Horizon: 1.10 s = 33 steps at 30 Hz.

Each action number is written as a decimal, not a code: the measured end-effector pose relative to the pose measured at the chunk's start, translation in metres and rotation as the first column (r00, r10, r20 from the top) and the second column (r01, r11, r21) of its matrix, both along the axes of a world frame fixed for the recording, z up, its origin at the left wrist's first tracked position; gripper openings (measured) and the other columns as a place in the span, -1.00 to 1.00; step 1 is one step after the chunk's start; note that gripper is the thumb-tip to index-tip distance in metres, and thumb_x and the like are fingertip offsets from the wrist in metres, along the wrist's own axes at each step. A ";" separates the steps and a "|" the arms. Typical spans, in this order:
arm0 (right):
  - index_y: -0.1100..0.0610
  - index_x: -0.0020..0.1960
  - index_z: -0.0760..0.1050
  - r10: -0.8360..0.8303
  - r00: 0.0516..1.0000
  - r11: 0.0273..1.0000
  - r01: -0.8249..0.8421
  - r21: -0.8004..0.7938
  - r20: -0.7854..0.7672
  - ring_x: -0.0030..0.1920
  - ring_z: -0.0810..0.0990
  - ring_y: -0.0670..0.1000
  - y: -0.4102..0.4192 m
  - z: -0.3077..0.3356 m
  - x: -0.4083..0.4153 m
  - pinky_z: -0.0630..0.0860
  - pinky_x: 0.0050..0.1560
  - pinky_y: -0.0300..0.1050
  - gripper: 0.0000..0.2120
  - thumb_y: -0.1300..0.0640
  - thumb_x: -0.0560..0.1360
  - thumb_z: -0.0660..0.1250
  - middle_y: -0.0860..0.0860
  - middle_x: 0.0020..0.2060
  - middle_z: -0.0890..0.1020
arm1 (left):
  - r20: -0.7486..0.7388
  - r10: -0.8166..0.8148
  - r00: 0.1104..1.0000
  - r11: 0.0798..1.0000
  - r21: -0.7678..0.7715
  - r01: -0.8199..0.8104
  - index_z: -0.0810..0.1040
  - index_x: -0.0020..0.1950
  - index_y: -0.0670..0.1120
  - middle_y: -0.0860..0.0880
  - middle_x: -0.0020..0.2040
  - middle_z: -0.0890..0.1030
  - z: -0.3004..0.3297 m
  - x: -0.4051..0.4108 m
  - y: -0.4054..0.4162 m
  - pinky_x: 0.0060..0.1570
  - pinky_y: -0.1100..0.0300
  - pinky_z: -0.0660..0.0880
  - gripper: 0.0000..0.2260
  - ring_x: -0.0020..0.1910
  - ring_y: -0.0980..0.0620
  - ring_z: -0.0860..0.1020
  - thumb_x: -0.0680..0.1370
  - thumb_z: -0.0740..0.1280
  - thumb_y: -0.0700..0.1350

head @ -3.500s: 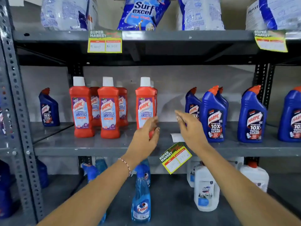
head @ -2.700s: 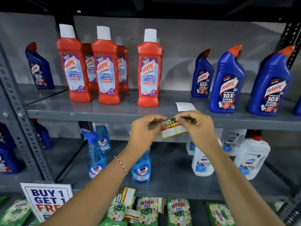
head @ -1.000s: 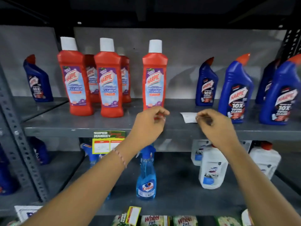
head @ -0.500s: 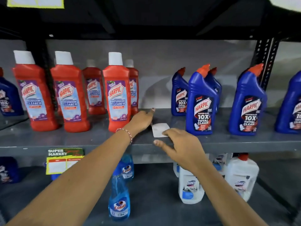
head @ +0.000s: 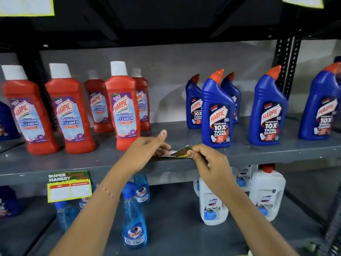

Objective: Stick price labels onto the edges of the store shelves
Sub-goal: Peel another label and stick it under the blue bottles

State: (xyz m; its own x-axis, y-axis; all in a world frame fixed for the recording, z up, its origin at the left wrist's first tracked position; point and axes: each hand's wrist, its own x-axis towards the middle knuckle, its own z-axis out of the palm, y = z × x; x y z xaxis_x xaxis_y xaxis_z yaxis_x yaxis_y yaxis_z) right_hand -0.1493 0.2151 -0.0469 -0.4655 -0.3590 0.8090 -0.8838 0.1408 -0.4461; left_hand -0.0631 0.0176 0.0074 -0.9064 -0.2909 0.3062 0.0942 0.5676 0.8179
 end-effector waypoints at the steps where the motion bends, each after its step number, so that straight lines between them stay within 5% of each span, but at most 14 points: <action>1: 0.13 -0.08 0.56 0.040 0.996 0.996 -0.033 -0.084 0.084 -0.34 0.48 -0.15 0.007 -0.001 0.002 0.41 -0.32 -0.34 -0.88 0.12 0.60 0.32 -0.20 -0.37 0.54 | -0.074 -0.017 0.997 1.000 0.010 0.018 0.74 -0.11 0.04 0.08 -0.17 0.76 -0.006 0.011 0.008 -0.03 0.17 0.49 -0.53 -0.17 0.19 0.66 0.44 0.28 0.39; 3: 0.10 -0.09 0.56 0.095 0.971 0.969 -0.040 -0.242 0.219 -0.35 0.54 -0.16 0.021 -0.003 0.005 0.46 -0.34 -0.34 -0.83 0.04 0.59 0.29 -0.18 -0.34 0.61 | -0.214 -0.068 0.974 0.993 0.076 0.086 0.74 -0.16 -0.01 -0.05 -0.22 0.75 -0.018 0.024 0.032 -0.11 0.06 0.55 -0.76 -0.23 0.11 0.61 0.40 0.52 0.15; 5: 0.07 -0.10 0.58 0.117 0.944 0.952 -0.017 -0.306 0.308 -0.27 0.65 -0.09 0.040 -0.009 0.003 0.58 -0.26 -0.26 -0.84 0.03 0.58 0.30 -0.10 -0.25 0.70 | -0.298 -0.067 0.952 0.980 0.162 0.120 0.73 -0.25 0.01 0.01 -0.33 0.73 -0.029 0.021 0.060 -0.30 0.29 0.53 -0.95 -0.35 0.20 0.59 0.36 0.55 -0.04; 8: -0.04 -0.04 0.60 0.121 0.912 0.939 0.024 -0.344 0.393 -0.19 0.70 -0.10 0.075 -0.024 -0.007 0.61 -0.17 -0.26 -0.97 0.08 0.53 0.40 -0.10 -0.19 0.74 | -0.286 0.015 0.958 0.985 0.171 0.035 0.70 -0.34 0.10 0.14 -0.46 0.65 -0.045 -0.005 0.096 -0.51 0.45 0.35 -0.81 -0.53 0.28 0.45 0.40 0.55 -0.17; 12: -0.16 0.11 0.59 0.075 0.878 0.938 0.099 -0.332 0.472 -0.15 0.72 -0.02 0.124 -0.035 -0.030 0.64 -0.18 -0.13 -0.69 0.14 0.45 0.51 0.02 -0.24 0.72 | -0.178 0.035 0.983 0.986 0.166 -0.005 0.66 -0.41 0.11 0.11 -0.55 0.60 -0.059 -0.041 0.143 -0.61 0.38 0.39 -0.72 -0.64 0.21 0.45 0.44 0.54 -0.20; 16: -0.29 0.08 0.56 -0.041 0.897 0.965 0.150 -0.214 0.439 -0.30 0.58 -0.15 0.155 -0.037 -0.054 0.51 -0.26 -0.43 -0.55 0.24 0.43 0.52 -0.05 -0.33 0.58 | -0.181 0.095 0.979 0.977 0.203 -0.057 0.68 -0.30 0.05 0.11 -0.49 0.64 -0.061 -0.072 0.187 -0.57 0.38 0.46 -0.79 -0.63 0.18 0.50 0.46 0.52 -0.24; 20: -0.12 0.09 0.62 -0.036 0.887 0.962 0.156 -0.226 0.460 -0.19 0.68 -0.21 0.171 -0.035 -0.073 0.55 -0.27 -0.43 -0.67 0.24 0.44 0.51 -0.06 -0.10 0.71 | -0.210 0.166 0.964 0.976 0.174 -0.130 0.70 -0.21 -0.10 0.09 -0.52 0.61 -0.061 -0.091 0.220 -0.55 0.44 0.43 -0.90 -0.62 0.21 0.51 0.48 0.50 -0.12; 24: 0.04 -0.03 0.63 -0.006 0.858 0.900 0.228 -0.371 0.514 -0.19 0.71 -0.15 0.175 -0.032 -0.090 0.59 -0.25 -0.34 -0.86 0.18 0.45 0.51 -0.09 -0.21 0.72 | -0.223 0.229 0.948 0.970 0.133 -0.203 0.69 -0.18 -0.13 0.05 -0.43 0.65 -0.063 -0.101 0.235 -0.59 0.43 0.42 -0.87 -0.58 0.21 0.55 0.50 0.48 -0.08; 33: -0.04 -0.11 0.60 -0.070 0.858 0.874 0.299 -0.383 0.510 -0.17 0.69 -0.13 0.164 -0.033 -0.089 0.59 -0.23 -0.38 -0.87 0.15 0.45 0.52 -0.10 -0.20 0.70 | -0.233 0.310 0.922 0.945 0.176 -0.274 0.67 -0.21 -0.07 0.03 -0.37 0.68 -0.070 -0.106 0.231 -0.53 0.35 0.51 -0.90 -0.51 0.12 0.64 0.48 0.50 -0.08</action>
